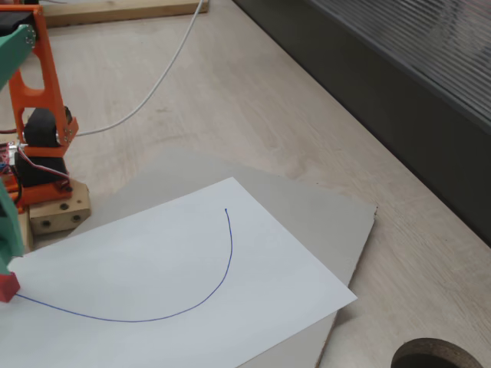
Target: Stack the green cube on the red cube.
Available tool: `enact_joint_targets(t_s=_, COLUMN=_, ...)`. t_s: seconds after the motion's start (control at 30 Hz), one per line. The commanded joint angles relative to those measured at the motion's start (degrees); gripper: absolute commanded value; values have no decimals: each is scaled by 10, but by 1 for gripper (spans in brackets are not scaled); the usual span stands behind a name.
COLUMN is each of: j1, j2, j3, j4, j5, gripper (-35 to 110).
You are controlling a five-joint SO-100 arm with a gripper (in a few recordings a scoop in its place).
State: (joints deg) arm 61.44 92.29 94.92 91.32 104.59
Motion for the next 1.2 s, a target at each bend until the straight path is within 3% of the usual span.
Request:
enact_joint_targets(t_s=0.0, j1=14, j2=4, j3=2, j4=5, j5=4, gripper=9)
enact_joint_targets(t_s=1.17, j1=20, j2=-51, j3=2, j4=4, j5=4, gripper=9)
